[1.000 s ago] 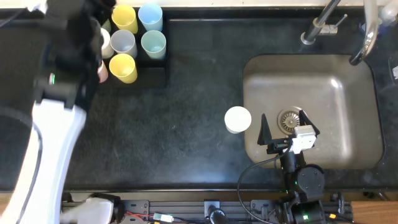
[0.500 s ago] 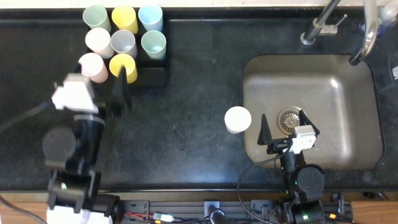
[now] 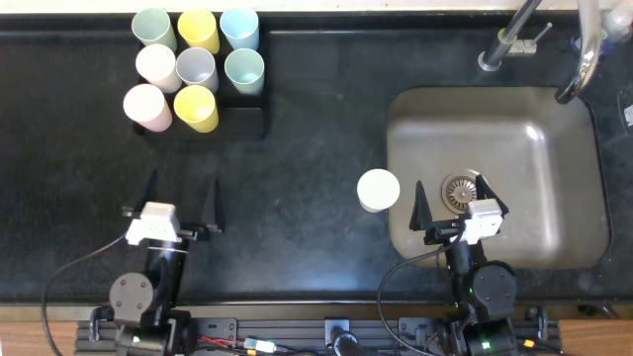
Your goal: Store Cups
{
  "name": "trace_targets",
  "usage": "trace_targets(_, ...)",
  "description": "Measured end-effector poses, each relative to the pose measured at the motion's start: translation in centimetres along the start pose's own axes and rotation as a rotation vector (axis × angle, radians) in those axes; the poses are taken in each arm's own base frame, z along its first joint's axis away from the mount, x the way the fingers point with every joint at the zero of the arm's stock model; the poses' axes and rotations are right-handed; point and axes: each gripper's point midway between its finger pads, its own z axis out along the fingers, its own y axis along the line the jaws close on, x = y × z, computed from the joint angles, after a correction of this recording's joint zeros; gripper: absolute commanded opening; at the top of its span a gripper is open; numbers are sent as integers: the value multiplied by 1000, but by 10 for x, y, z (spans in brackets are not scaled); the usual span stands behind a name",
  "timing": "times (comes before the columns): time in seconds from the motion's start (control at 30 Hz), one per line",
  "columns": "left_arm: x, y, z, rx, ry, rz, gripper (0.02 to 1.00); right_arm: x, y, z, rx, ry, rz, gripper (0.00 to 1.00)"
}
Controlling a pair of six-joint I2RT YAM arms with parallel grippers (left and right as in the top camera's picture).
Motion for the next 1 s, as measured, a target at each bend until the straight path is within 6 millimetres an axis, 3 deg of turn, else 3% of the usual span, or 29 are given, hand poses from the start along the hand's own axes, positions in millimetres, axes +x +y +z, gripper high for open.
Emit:
trace_targets(0.13, 8, 0, -3, -1, 29, 36, 1000, 0, 0, 0, 0, 0, 0, 998)
trace_targets(0.33, 44, 0, -7, 10, 179, 57, 1000, 0, 0, 0, 0, 0, 0, 996)
trace_targets(1.0, 45, -1, -7, 14, 182, 62, 1000, 0, 0, 0, 0, 0, 0, 998)
